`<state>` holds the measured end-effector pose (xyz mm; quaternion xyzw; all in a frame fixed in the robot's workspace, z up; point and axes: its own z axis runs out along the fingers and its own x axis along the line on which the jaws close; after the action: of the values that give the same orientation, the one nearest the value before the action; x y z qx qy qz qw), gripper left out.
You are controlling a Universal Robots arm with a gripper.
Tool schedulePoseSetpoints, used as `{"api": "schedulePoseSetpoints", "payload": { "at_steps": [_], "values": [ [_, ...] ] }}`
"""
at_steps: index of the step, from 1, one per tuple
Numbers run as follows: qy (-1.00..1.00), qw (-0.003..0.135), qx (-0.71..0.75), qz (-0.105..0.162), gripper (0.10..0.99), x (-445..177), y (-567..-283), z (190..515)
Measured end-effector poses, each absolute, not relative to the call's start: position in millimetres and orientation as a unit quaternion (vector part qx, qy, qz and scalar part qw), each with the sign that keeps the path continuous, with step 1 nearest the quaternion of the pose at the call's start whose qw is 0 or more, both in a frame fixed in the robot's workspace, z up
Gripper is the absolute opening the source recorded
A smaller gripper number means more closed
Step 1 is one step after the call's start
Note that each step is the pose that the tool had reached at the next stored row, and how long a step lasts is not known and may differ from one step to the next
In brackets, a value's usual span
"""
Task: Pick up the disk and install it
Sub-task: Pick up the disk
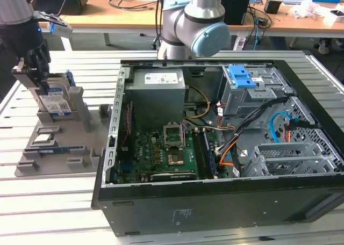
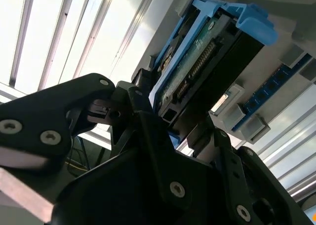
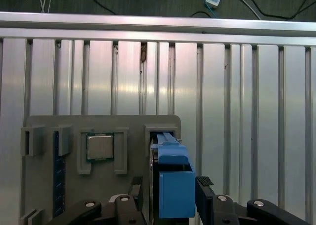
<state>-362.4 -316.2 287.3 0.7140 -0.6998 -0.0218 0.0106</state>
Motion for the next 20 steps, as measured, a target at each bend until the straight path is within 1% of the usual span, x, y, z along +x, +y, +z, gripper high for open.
{"api": "schedulePoseSetpoints", "payload": {
  "at_steps": [4,5,7,8,9,16,20],
  "values": [
    [-0.7,0.011,0.714,-0.022,0.541,-362,-316,287],
    [-0.7,0.011,0.714,-0.022,0.525,-362,-316,287],
    [-0.7,0.011,0.714,-0.022,0.396,-362,-316,287],
    [-0.7,0.011,0.714,-0.022,0.396,-362,-316,287],
    [-0.7,0.011,0.714,-0.022,0.369,-362,-316,287],
    [-0.7,0.01,0.714,-0.022,0.369,-362,-316,288],
    [-0.7,0.011,0.714,-0.022,0.369,-362,-316,311]
  ]
}}
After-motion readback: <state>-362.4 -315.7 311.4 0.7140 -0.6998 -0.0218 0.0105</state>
